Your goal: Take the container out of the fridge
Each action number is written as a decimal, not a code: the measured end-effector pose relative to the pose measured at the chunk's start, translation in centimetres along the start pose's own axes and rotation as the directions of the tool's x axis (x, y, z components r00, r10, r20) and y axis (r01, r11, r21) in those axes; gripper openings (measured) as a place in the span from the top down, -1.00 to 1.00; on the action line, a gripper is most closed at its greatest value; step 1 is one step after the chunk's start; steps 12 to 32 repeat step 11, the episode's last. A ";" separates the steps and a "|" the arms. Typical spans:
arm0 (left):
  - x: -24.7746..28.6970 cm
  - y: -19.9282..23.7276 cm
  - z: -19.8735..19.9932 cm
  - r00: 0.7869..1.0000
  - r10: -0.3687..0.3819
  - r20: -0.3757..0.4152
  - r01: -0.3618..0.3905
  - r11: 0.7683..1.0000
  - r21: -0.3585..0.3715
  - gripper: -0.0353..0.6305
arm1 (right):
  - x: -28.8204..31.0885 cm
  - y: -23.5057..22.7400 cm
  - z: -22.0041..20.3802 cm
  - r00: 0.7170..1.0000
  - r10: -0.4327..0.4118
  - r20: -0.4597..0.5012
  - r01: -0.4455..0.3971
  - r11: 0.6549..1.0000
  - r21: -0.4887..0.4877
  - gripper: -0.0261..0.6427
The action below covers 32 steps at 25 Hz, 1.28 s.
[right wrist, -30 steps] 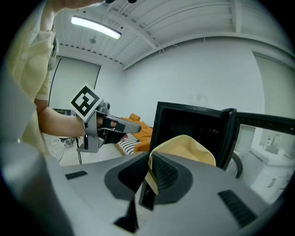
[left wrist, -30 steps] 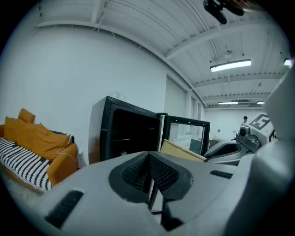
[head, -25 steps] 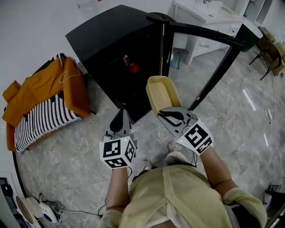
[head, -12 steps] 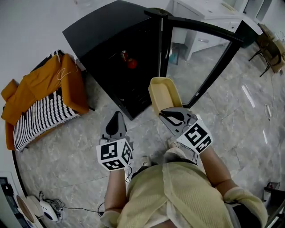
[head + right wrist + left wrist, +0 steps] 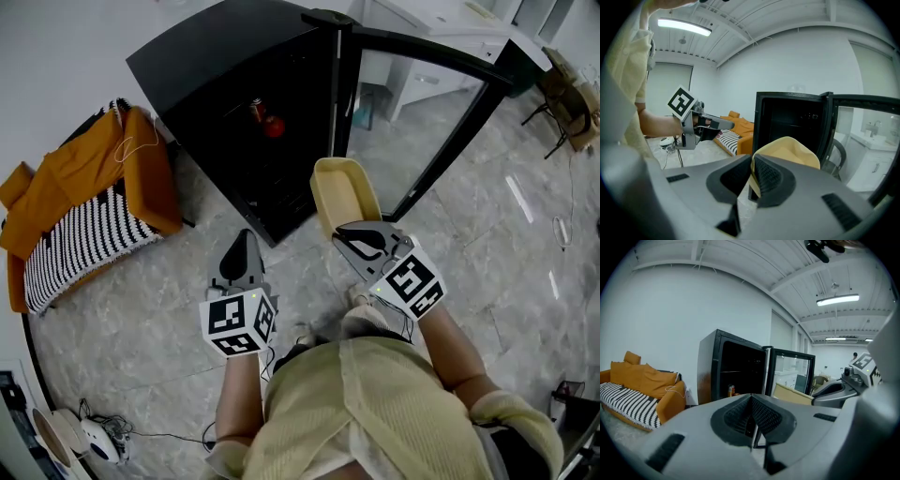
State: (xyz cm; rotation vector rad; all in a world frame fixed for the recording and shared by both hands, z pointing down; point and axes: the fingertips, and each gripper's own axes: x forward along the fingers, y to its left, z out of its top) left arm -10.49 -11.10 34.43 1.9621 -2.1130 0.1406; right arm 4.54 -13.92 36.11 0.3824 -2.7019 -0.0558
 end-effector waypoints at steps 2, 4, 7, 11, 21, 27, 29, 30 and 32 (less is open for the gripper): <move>0.1 0.0 0.0 1.000 -0.003 -0.002 0.003 1.000 -0.002 0.83 | 0.1 0.0 0.1 1.000 0.001 0.000 -0.001 1.000 0.002 0.79; 0.2 0.1 0.1 1.000 -0.005 -0.005 0.005 1.000 -0.006 0.83 | 0.2 -0.1 0.3 1.000 0.003 0.000 -0.003 1.000 0.002 0.79; 0.4 -0.1 -0.1 1.000 -0.009 -0.012 0.008 1.000 -0.002 0.83 | 0.2 -0.3 0.3 1.000 0.004 -0.002 -0.004 1.000 0.005 0.79; 0.9 -0.9 -0.2 1.000 -0.023 -0.016 0.023 1.000 0.002 0.83 | 0.2 -0.5 -0.1 1.000 0.004 -0.001 -0.004 1.000 0.006 0.79; 0.9 -0.9 -0.2 1.000 -0.023 -0.016 0.023 1.000 0.002 0.83 | 0.2 -0.5 -0.1 1.000 0.004 -0.001 -0.004 1.000 0.006 0.79; 0.9 -0.9 -0.2 1.000 -0.023 -0.016 0.023 1.000 0.002 0.83 | 0.2 -0.5 -0.1 1.000 0.004 -0.001 -0.004 1.000 0.006 0.79; 0.9 -0.9 -0.2 1.000 -0.023 -0.016 0.023 1.000 0.002 0.83 | 0.2 -0.5 -0.1 1.000 0.004 -0.001 -0.004 1.000 0.006 0.79; 0.9 -0.9 -0.2 1.000 -0.023 -0.016 0.023 1.000 0.002 0.83 | 0.2 -0.5 -0.1 1.000 0.004 -0.001 -0.004 1.000 0.006 0.79; 0.9 -0.9 -0.2 1.000 -0.023 -0.016 0.023 1.000 0.002 0.83 | 0.2 -0.5 -0.1 1.000 0.004 -0.001 -0.004 1.000 0.006 0.79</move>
